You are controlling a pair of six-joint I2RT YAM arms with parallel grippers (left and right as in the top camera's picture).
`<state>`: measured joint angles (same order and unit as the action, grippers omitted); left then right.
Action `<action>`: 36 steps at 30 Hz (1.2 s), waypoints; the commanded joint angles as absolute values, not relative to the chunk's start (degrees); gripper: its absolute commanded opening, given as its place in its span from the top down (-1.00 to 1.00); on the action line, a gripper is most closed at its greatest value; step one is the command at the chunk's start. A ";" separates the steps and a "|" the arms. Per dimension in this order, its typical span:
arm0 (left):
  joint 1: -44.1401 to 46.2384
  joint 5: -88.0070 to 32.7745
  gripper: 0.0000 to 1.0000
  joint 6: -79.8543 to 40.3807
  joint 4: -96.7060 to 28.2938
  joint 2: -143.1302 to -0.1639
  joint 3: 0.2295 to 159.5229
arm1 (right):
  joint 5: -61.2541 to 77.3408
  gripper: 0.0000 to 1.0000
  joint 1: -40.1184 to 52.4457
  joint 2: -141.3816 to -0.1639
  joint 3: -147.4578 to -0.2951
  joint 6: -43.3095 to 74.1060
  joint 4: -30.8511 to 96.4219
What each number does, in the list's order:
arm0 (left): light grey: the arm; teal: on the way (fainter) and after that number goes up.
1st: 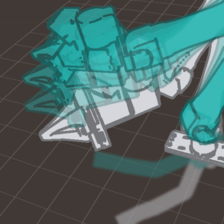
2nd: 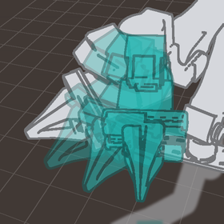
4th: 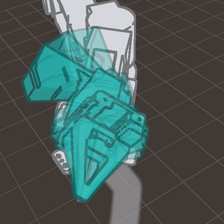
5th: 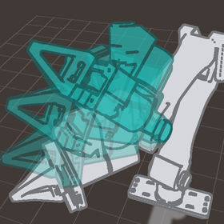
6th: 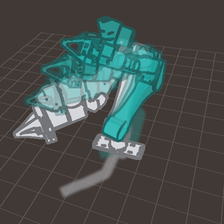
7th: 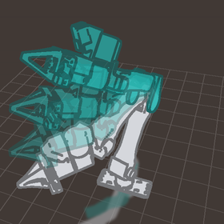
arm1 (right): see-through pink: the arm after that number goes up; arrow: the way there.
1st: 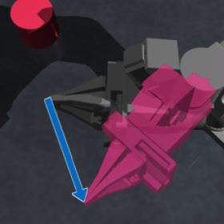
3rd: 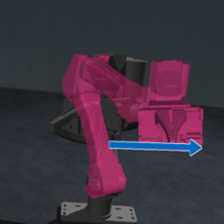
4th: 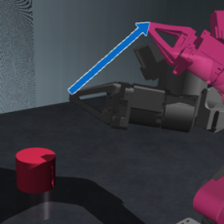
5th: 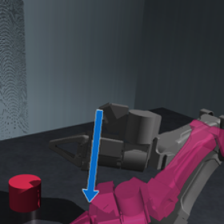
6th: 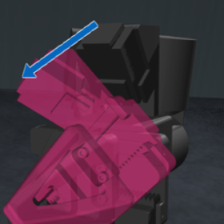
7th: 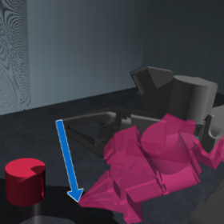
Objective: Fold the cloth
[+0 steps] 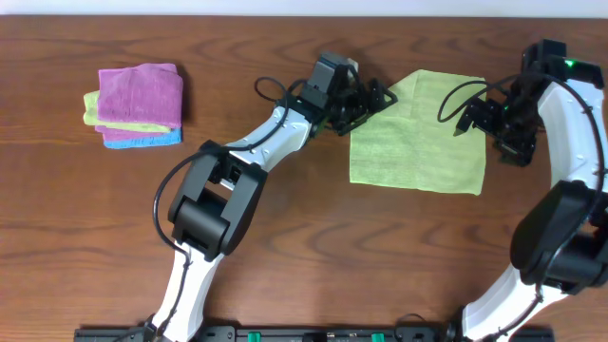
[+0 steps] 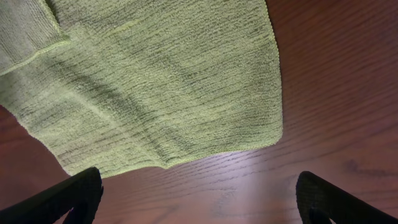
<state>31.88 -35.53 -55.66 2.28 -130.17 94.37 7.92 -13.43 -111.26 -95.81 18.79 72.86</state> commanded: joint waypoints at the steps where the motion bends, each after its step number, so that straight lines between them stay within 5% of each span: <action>1: 31.64 -31.81 -0.91 -56.84 2.72 -130.02 95.46 | 7.99 -0.98 -12.67 -110.91 -95.90 17.98 72.86; 36: 33.54 -29.47 -0.94 -66.37 13.37 -137.62 95.46 | 7.99 -0.98 -12.67 -110.91 -95.90 17.98 72.58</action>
<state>33.26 -29.95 -64.75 12.32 -135.70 94.54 7.92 -13.43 -111.26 -95.81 18.76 72.60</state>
